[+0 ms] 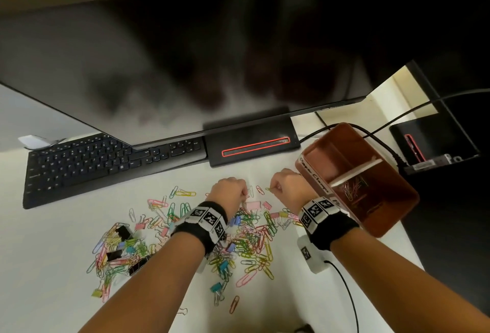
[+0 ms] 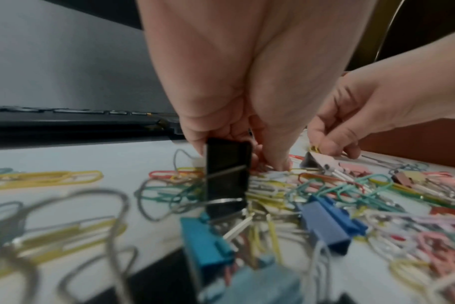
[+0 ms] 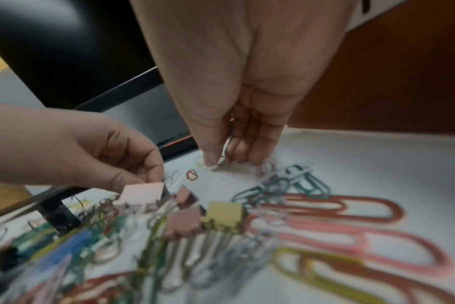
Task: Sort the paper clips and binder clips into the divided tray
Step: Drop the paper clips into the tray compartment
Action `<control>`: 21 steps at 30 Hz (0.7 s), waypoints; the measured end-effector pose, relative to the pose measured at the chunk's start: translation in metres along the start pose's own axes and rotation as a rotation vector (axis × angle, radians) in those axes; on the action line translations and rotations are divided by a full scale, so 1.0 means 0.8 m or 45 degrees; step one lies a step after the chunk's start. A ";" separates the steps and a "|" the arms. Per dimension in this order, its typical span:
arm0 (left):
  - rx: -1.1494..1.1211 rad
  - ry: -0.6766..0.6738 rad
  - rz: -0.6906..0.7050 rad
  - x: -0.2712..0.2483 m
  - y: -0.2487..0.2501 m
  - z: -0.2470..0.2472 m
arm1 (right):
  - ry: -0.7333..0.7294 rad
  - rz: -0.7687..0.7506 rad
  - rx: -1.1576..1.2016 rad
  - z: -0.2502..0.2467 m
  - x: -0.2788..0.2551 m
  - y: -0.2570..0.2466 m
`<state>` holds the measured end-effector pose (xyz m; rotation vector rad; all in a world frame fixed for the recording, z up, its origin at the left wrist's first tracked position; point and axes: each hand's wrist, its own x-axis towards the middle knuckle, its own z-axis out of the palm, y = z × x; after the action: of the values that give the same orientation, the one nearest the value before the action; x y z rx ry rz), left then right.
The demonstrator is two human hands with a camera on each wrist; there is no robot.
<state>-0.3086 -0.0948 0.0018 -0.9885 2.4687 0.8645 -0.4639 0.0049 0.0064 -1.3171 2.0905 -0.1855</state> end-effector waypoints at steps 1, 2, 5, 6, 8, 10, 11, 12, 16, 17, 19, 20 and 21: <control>-0.021 0.010 0.020 -0.001 -0.002 0.000 | 0.033 -0.014 0.080 0.003 -0.001 -0.004; -0.072 0.037 0.040 -0.003 -0.005 0.000 | 0.055 -0.026 0.152 0.005 0.000 -0.009; -0.300 0.214 0.056 -0.009 -0.015 -0.009 | 0.027 -0.009 0.167 0.015 0.002 -0.030; -0.340 0.282 0.044 -0.011 -0.021 -0.015 | 0.016 0.009 0.108 0.019 0.005 -0.035; -0.343 0.369 0.021 -0.015 -0.039 -0.023 | -0.005 0.029 0.019 0.023 0.008 -0.043; -0.280 0.313 -0.019 -0.021 -0.057 -0.029 | -0.061 0.045 -0.043 0.024 0.011 -0.045; -0.234 0.235 -0.041 -0.027 -0.062 -0.029 | -0.070 0.047 -0.051 0.024 0.011 -0.044; -0.186 0.158 -0.049 -0.031 -0.065 -0.026 | -0.066 0.045 -0.033 0.024 0.012 -0.043; -0.132 0.074 -0.006 -0.041 -0.061 -0.014 | -0.062 0.010 0.036 0.024 0.011 -0.038; -0.151 0.096 -0.013 -0.041 -0.061 -0.013 | -0.093 0.000 0.027 0.024 0.012 -0.036; -0.180 0.120 -0.019 -0.039 -0.062 -0.013 | -0.095 -0.025 0.027 0.022 0.011 -0.035; -0.174 0.112 -0.011 -0.038 -0.062 -0.013 | -0.087 -0.061 0.031 0.020 0.009 -0.037; -0.149 0.089 -0.002 -0.039 -0.061 -0.013 | -0.077 -0.112 0.047 0.019 0.006 -0.041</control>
<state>-0.2534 -0.1138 0.0056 -1.0770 2.4987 0.9996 -0.4316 -0.0115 0.0068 -1.3765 1.9713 -0.2180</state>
